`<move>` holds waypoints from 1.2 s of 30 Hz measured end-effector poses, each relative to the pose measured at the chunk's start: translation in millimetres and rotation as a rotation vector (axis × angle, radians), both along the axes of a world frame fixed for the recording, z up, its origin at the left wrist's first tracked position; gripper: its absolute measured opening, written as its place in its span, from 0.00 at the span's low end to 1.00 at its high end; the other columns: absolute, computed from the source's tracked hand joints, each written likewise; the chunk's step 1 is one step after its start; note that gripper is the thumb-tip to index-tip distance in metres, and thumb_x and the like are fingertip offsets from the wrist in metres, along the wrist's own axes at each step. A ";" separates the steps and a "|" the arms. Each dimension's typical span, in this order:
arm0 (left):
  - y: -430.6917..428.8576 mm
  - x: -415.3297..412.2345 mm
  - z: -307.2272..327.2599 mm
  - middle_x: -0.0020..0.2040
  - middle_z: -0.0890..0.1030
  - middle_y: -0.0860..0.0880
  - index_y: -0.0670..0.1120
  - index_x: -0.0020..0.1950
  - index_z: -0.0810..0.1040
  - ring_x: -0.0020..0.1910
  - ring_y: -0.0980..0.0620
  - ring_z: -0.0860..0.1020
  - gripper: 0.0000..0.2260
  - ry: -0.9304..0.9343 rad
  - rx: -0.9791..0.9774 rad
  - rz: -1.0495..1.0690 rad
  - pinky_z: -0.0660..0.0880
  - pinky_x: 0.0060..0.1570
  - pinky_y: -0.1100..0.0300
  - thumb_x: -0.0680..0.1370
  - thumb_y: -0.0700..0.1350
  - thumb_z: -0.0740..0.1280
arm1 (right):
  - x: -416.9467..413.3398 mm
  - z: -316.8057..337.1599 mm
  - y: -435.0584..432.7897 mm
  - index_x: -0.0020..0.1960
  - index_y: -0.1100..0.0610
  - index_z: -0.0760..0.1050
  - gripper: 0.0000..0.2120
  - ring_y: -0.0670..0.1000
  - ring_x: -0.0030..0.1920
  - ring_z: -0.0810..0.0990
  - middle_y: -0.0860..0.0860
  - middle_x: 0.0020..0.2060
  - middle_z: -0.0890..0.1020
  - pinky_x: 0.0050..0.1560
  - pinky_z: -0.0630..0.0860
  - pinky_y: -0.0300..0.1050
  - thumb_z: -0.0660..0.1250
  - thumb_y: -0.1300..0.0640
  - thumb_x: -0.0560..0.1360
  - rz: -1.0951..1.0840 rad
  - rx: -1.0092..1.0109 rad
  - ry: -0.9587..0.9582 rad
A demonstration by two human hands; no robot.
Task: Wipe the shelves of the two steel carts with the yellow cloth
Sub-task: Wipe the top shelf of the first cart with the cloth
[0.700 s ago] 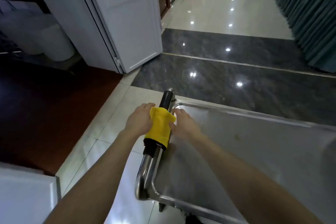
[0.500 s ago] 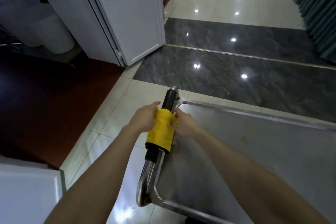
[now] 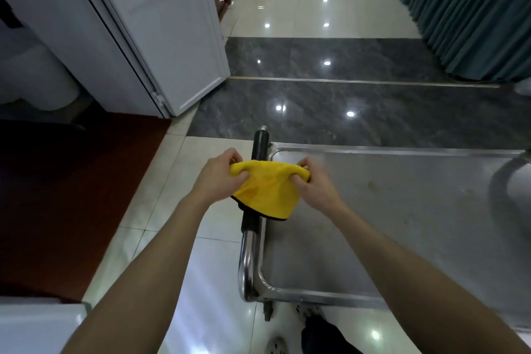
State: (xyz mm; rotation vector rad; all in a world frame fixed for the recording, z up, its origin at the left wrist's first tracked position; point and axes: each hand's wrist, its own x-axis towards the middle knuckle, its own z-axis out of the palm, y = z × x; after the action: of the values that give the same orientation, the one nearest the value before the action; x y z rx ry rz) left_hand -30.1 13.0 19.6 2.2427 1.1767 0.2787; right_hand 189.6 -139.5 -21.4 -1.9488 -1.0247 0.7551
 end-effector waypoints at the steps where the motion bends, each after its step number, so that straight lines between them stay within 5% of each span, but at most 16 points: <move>1: -8.1 -1.7 4.4 0.43 0.81 0.54 0.58 0.52 0.75 0.42 0.54 0.80 0.10 -0.043 0.018 -0.015 0.75 0.35 0.58 0.74 0.56 0.71 | -4.6 4.0 -11.6 0.55 0.50 0.73 0.06 0.53 0.47 0.79 0.48 0.44 0.79 0.41 0.73 0.48 0.69 0.53 0.81 -0.043 0.028 0.001; 8: -66.0 0.7 17.1 0.54 0.79 0.63 0.64 0.60 0.76 0.51 0.61 0.79 0.15 -0.222 -0.064 -0.160 0.74 0.42 0.63 0.78 0.53 0.76 | -27.8 16.4 -98.4 0.62 0.46 0.68 0.12 0.51 0.54 0.76 0.44 0.52 0.76 0.55 0.71 0.49 0.68 0.53 0.82 -0.340 0.135 -0.059; 11: -94.0 7.5 0.9 0.58 0.80 0.57 0.62 0.62 0.76 0.54 0.54 0.79 0.16 -0.138 -0.140 -0.235 0.77 0.46 0.59 0.78 0.53 0.77 | -30.0 0.7 -134.0 0.68 0.48 0.67 0.16 0.58 0.56 0.80 0.45 0.56 0.79 0.55 0.74 0.52 0.66 0.51 0.83 -0.388 0.036 -0.105; 14: -119.4 11.0 -22.7 0.61 0.80 0.53 0.55 0.68 0.78 0.59 0.50 0.81 0.19 -0.035 -0.065 -0.310 0.81 0.59 0.52 0.78 0.47 0.76 | -30.9 -29.1 -157.9 0.83 0.54 0.57 0.32 0.65 0.72 0.74 0.58 0.77 0.70 0.66 0.74 0.60 0.66 0.52 0.84 -0.292 -0.235 -0.205; 18: -130.7 5.9 -49.9 0.69 0.78 0.46 0.48 0.69 0.81 0.71 0.42 0.76 0.20 -0.024 0.333 -0.274 0.70 0.74 0.44 0.77 0.45 0.74 | -52.8 -73.5 -172.6 0.86 0.52 0.56 0.37 0.64 0.81 0.62 0.60 0.80 0.63 0.77 0.65 0.60 0.66 0.45 0.83 -0.048 -0.417 -0.430; 21: -130.6 5.6 -65.7 0.84 0.64 0.39 0.49 0.81 0.71 0.83 0.36 0.62 0.29 0.020 0.344 -0.086 0.64 0.80 0.39 0.80 0.50 0.71 | -78.6 -99.7 -167.5 0.87 0.43 0.52 0.38 0.62 0.86 0.47 0.60 0.86 0.54 0.83 0.50 0.67 0.61 0.33 0.82 0.110 -0.501 -0.553; 24: -130.3 11.4 -82.9 0.88 0.50 0.40 0.54 0.88 0.57 0.80 0.33 0.66 0.32 0.062 0.166 0.057 0.71 0.75 0.39 0.85 0.50 0.65 | -96.1 -120.1 -159.6 0.87 0.37 0.45 0.39 0.63 0.86 0.37 0.58 0.87 0.42 0.81 0.40 0.74 0.52 0.26 0.81 0.130 -0.557 -0.616; 28: -122.0 19.2 -91.1 0.87 0.56 0.41 0.55 0.87 0.59 0.65 0.32 0.79 0.27 0.037 0.189 0.142 0.78 0.64 0.40 0.87 0.46 0.61 | -96.4 -143.3 -155.5 0.86 0.36 0.42 0.38 0.65 0.84 0.32 0.59 0.86 0.36 0.79 0.39 0.77 0.46 0.24 0.81 0.105 -0.528 -0.684; 36: -84.9 55.6 -92.1 0.86 0.58 0.45 0.60 0.86 0.59 0.61 0.35 0.82 0.29 0.081 0.224 0.150 0.79 0.60 0.42 0.86 0.48 0.62 | -52.7 -156.7 -137.2 0.86 0.35 0.40 0.38 0.62 0.84 0.30 0.56 0.86 0.35 0.79 0.40 0.77 0.44 0.23 0.81 0.102 -0.515 -0.721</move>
State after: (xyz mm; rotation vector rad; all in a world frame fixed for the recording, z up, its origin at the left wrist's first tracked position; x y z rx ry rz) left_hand 25.5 -71.9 -72.4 2.3790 1.4215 0.4003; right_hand 136.9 -276.7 -178.1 -2.7351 -1.4563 0.3784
